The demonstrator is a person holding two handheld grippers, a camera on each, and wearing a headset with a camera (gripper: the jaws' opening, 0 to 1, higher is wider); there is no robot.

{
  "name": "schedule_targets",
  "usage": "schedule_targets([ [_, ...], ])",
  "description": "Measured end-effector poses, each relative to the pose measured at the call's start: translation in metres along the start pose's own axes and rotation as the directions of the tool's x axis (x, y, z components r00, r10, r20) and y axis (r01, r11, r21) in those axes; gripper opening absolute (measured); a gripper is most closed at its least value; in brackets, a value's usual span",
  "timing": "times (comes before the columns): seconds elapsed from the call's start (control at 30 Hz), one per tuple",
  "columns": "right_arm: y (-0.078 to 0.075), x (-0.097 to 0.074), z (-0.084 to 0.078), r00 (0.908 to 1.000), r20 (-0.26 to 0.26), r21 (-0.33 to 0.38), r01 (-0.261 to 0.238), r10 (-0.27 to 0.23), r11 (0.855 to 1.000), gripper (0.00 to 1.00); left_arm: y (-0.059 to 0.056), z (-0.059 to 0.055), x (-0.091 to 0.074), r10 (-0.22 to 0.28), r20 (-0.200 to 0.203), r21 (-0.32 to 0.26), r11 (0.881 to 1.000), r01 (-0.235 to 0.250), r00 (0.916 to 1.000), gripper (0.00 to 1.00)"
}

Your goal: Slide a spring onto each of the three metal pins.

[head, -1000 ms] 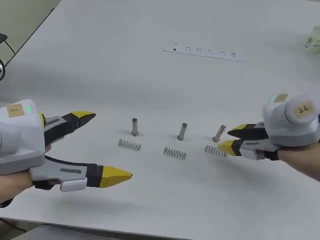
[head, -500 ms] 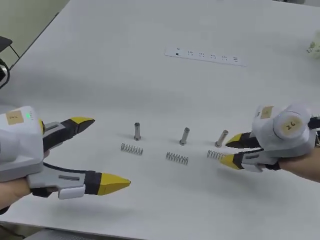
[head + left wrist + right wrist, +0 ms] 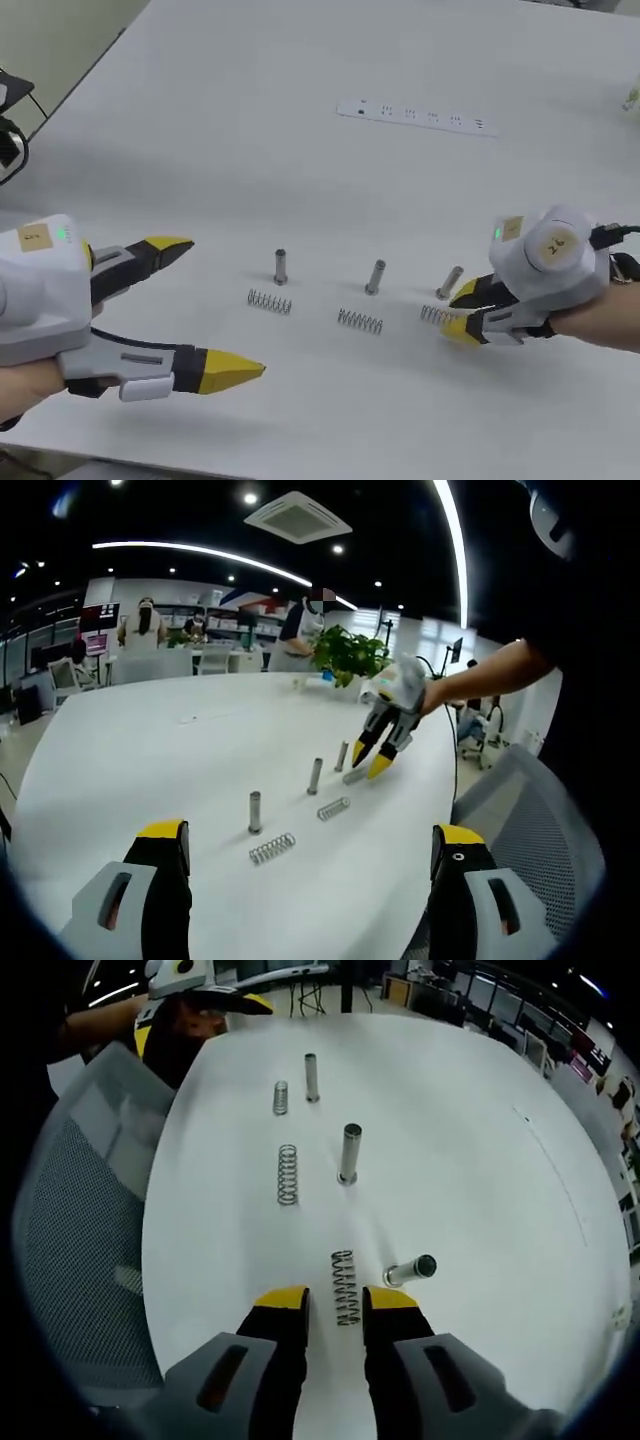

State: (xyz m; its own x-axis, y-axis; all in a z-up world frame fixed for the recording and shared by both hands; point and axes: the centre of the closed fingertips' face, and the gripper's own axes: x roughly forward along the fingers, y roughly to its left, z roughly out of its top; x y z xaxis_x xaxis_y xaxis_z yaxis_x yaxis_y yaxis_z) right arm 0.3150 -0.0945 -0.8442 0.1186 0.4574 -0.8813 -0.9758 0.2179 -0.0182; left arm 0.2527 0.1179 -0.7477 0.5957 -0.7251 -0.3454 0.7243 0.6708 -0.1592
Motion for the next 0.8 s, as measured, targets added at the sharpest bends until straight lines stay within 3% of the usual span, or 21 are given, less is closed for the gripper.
schedule_targets([
  [0.67, -0.001, 0.011, -0.012, 0.9977, -0.064, -0.001, -0.025, 0.025, 1.0, 0.14, 0.001, -0.003, -0.001, 0.0, -0.001, -0.006, 1.0, 0.0, 1.0, 0.98],
  [0.8, -0.002, 0.01, -0.013, 0.9968, -0.078, -0.015, -0.016, 0.015, 1.0, 0.09, -0.001, -0.004, 0.0, -0.003, -0.005, -0.005, 1.0, 0.003, 1.0, 0.98],
])
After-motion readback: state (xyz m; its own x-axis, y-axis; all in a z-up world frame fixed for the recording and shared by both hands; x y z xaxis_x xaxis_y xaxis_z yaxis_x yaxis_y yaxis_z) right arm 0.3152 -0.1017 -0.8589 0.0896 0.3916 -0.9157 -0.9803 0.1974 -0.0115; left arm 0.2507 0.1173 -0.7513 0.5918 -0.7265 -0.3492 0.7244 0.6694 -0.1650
